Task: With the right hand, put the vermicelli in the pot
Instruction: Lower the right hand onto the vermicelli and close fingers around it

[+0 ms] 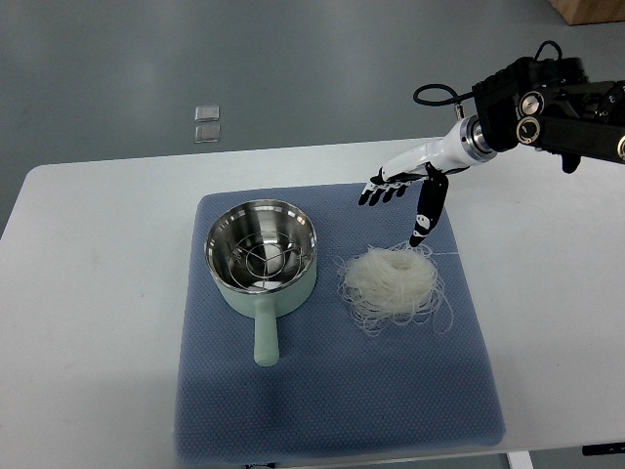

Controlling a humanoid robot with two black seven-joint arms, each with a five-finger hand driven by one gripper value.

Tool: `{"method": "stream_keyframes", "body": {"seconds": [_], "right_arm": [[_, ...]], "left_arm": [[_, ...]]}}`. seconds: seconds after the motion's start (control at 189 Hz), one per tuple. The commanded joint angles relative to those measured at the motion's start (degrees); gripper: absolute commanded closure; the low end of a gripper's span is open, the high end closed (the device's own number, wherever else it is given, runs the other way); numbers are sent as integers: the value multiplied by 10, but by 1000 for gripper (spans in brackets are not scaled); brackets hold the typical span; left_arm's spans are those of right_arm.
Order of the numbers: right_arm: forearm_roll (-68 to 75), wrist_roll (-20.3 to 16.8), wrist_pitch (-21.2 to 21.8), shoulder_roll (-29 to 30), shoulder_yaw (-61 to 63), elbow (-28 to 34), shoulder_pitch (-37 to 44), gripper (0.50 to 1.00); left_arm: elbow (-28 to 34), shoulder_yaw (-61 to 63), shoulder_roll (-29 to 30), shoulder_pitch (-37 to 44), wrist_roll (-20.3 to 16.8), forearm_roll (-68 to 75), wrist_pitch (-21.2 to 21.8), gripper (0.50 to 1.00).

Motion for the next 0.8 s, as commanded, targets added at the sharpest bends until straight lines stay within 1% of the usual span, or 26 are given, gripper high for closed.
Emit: {"method": "stream_keyframes", "body": {"seconds": [0.0,0.48,0.618,0.797], "right_arm": [[-2,0,-19,7,-1,0,-13,572],[-7,0,-38,19,0,0,-77,572],[-13,2,-60,20,0,0,-93,574],[-19,6,-70,20,0,0,-113,579]], "left_arm": [[2,0,0,0,0,0,1,500],[5,0,0,1,0,0,1,500],[6,0,0,1,0,0,1,500],[6,0,0,1,0,-1,1,500]]}}
